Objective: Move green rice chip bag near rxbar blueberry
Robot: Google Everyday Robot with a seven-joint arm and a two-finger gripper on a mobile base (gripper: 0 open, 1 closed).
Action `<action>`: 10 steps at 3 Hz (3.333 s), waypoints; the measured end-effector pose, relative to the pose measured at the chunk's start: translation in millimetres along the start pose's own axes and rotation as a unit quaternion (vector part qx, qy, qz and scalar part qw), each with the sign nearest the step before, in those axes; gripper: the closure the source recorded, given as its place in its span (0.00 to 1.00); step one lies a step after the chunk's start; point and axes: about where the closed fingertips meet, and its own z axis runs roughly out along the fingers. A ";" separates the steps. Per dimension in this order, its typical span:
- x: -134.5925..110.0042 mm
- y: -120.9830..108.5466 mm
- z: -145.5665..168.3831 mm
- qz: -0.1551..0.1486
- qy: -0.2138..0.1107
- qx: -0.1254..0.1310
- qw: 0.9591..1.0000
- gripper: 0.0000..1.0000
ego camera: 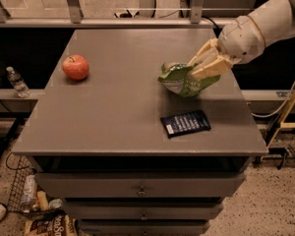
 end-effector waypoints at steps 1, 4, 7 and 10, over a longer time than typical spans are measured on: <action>-1.2 -5.8 2.5 -0.001 -0.002 0.008 1.000 0.81; -3.6 -17.1 9.6 -0.002 -0.007 0.020 1.000 0.13; 2.0 -22.1 13.0 0.010 0.013 0.034 0.999 0.00; 33.6 55.1 -76.9 0.096 0.088 0.181 0.975 0.00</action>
Offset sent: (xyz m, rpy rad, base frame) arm 0.0046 0.0030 0.0001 0.0063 -0.0083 -0.0090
